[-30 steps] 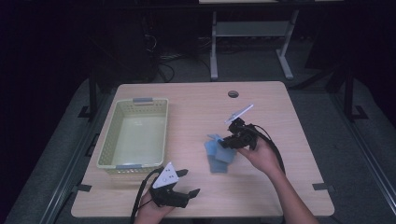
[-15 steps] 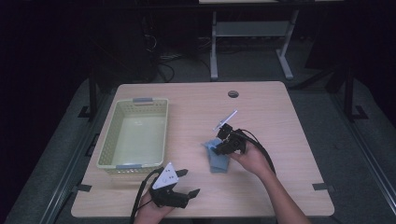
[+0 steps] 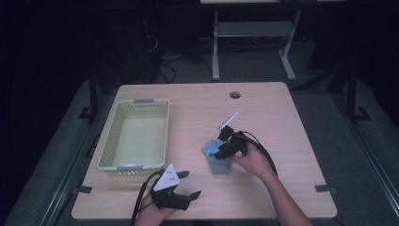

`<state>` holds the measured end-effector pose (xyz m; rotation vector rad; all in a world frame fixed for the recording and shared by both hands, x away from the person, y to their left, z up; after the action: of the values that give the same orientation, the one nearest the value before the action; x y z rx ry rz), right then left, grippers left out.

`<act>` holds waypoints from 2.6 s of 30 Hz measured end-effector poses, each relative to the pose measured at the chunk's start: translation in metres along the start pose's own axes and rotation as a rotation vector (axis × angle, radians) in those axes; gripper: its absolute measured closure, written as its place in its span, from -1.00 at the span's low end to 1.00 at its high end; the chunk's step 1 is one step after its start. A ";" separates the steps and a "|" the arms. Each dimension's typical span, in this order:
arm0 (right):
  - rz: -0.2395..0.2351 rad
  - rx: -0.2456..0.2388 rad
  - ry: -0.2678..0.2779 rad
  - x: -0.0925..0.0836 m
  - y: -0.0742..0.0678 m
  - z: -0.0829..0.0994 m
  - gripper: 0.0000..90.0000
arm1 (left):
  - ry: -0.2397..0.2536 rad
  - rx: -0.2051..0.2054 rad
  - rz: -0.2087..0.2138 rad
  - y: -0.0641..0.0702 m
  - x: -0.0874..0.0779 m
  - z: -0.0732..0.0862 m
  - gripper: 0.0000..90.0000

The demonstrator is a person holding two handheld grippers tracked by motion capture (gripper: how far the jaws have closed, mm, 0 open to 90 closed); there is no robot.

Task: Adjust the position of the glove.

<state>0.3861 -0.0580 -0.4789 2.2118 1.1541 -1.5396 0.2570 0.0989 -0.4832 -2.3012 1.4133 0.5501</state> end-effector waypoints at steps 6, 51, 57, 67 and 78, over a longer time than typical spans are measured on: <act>-0.017 -0.029 -0.001 -0.003 -0.009 0.003 0.62 | -0.002 0.007 -0.001 0.000 0.001 0.000 -0.51; -0.144 0.426 0.219 -0.014 0.023 0.052 0.08 | -0.049 -0.638 0.095 -0.048 0.059 -0.017 -0.13; -0.161 0.463 0.223 -0.002 0.027 0.057 0.08 | -0.068 -0.677 0.066 -0.056 0.068 -0.017 -0.10; -0.213 0.513 0.239 0.003 0.031 0.056 0.11 | -0.115 -0.684 0.054 -0.057 0.085 -0.016 -0.05; -0.232 0.539 0.256 0.007 0.029 0.058 0.25 | -0.115 -0.724 0.078 -0.061 0.094 -0.014 0.20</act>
<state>0.3667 -0.1071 -0.5174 2.7707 1.2087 -1.8828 0.3524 0.0465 -0.5121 -2.6762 1.4035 1.3826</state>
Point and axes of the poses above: each handheld gripper's, and its own axes: x roughly forward along the jaws, z roughly out of its underside, y roughly to its right, the point moved 7 cm from there along x, roughly forward along the jaws, and after that the axes turned 12 degrees about x, right-handed, at the moved point
